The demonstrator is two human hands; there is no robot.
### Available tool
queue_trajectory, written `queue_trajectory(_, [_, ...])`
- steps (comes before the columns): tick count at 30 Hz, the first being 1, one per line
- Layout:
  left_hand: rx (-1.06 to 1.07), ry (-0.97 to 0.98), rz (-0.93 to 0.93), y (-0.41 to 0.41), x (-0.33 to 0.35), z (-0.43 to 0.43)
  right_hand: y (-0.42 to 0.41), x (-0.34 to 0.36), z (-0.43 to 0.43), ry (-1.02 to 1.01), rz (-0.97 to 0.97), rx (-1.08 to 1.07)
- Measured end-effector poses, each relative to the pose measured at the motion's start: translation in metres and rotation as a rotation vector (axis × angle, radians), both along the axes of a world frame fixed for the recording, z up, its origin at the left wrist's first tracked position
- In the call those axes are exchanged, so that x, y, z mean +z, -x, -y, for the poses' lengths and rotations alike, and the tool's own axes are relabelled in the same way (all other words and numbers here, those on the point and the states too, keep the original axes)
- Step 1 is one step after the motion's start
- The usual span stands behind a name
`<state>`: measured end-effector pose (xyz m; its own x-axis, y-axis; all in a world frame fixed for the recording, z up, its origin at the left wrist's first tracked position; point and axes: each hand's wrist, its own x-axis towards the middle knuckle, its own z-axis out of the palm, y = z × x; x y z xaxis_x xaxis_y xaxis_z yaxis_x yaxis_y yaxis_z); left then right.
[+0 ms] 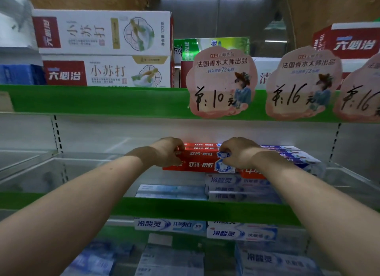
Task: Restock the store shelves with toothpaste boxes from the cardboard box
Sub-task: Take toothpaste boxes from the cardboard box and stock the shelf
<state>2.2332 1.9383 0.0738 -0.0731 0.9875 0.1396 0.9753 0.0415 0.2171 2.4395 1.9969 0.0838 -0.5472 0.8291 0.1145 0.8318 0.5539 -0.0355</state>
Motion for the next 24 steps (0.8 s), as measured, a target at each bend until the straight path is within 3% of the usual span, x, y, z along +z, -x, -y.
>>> queue_trajectory(7, [0.003,-0.073,-0.100,0.000,-0.006,-0.008,0.001,-0.003,-0.008,0.005,-0.002,-0.034])
queue_trajectory(24, [0.189,0.023,0.028,0.006,-0.016,-0.017,0.000,-0.010,-0.004,-0.133,0.073,-0.032])
